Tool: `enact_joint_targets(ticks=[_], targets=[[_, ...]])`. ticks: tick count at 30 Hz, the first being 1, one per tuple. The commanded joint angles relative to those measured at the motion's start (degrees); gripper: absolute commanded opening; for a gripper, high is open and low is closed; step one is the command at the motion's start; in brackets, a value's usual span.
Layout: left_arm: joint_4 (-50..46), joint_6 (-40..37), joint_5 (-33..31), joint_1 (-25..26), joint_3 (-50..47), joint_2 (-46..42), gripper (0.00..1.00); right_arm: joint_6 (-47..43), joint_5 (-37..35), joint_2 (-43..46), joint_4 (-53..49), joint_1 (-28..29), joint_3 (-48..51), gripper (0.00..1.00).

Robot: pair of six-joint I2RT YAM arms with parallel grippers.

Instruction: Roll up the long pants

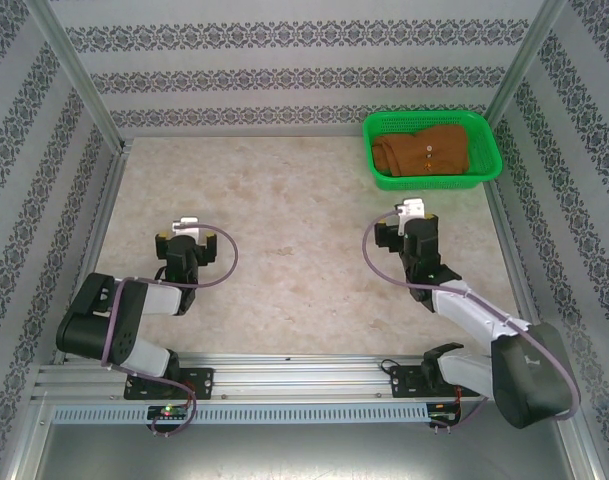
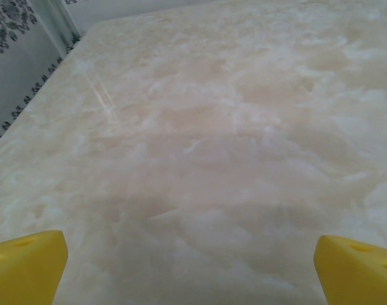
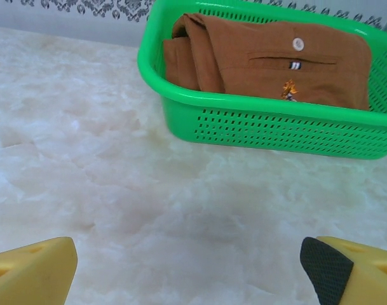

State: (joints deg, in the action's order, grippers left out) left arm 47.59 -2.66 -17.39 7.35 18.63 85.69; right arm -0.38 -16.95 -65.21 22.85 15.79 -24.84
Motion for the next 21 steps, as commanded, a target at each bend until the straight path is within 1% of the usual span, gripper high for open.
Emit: enact_joint_targets(ticks=[1, 3, 4, 5, 6, 7, 8, 9, 10, 11, 12, 14, 15, 17, 19, 21], targets=[[-2.8, 2.4, 5.4, -2.8, 5.7, 1.1, 1.00, -1.9, -0.8, -0.6, 10.2, -3.6, 4.2, 0.94], [0.0, 2.5, 7.9, -3.4, 4.0, 1.3, 1.00, -1.2, 1.8, -4.1, 16.6, -6.3, 7.0, 0.94], [12.6, -0.2, 10.4, -3.3, -0.1, 4.4, 1.00, -1.6, 1.7, -6.8, 22.3, -7.0, 8.1, 0.94], [18.4, -0.9, 9.0, -2.2, -2.1, 6.3, 1.00, -2.0, 2.6, -9.8, 27.9, -7.8, 9.1, 0.94], [10.9, 0.2, 8.9, -2.2, -1.0, 3.6, 1.00, -2.0, 4.1, -13.0, 32.1, -8.5, 9.4, 0.94], [4.4, 0.8, 11.1, -3.2, 1.9, 2.8, 1.00, -1.4, 5.1, -17.1, 35.7, -9.4, 9.2, 0.94], [6.7, 1.7, 11.1, -4.2, 2.9, 5.0, 1.00, -1.0, 6.9, -21.2, 39.0, -10.2, 9.0, 0.94], [3.4, 2.3, 11.6, -4.7, 3.3, 3.9, 1.00, -1.2, 8.0, -24.6, 44.3, -10.3, 9.0, 0.94], [2.2, 2.0, 12.1, -4.8, 3.7, 3.4, 1.00, -1.3, 8.9, -24.0, 42.9, -10.5, 8.5, 0.95], [5.9, 1.6, 11.8, -4.7, 2.7, 4.4, 1.00, -1.4, 12.0, -21.0, 35.8, -11.3, 7.1, 0.96], [3.8, 1.8, 11.7, -4.5, 2.8, 3.6, 1.00, -1.3, 14.3, -20.1, 29.9, -12.2, 5.6, 0.96], [2.6, 2.3, 12.7, -5.1, 3.8, 3.9, 1.00, 0.5, 18.3, -22.8, 34.4, -14.3, 5.5, 0.97], [0.8, 2.6, 14.2, -5.8, 4.3, 3.4, 1.00, 0.7, 18.2, -22.4, 32.9, -14.4, 5.5, 0.97], [0.7, 2.7, 15.4, -6.3, 4.5, 3.6, 1.00, 0.8, 18.8, -21.0, 27.2, -14.9, 2.6, 0.98], [0.9, 2.7, 15.4, -6.3, 4.4, 3.7, 1.00, 1.6, 19.6, -21.8, 29.8, -15.4, 3.0, 0.98], [0.7, 2.7, 15.5, -6.4, 4.6, 3.6, 1.00, 1.6, 19.9, -21.3, 27.6, -15.6, 2.5, 0.98]])
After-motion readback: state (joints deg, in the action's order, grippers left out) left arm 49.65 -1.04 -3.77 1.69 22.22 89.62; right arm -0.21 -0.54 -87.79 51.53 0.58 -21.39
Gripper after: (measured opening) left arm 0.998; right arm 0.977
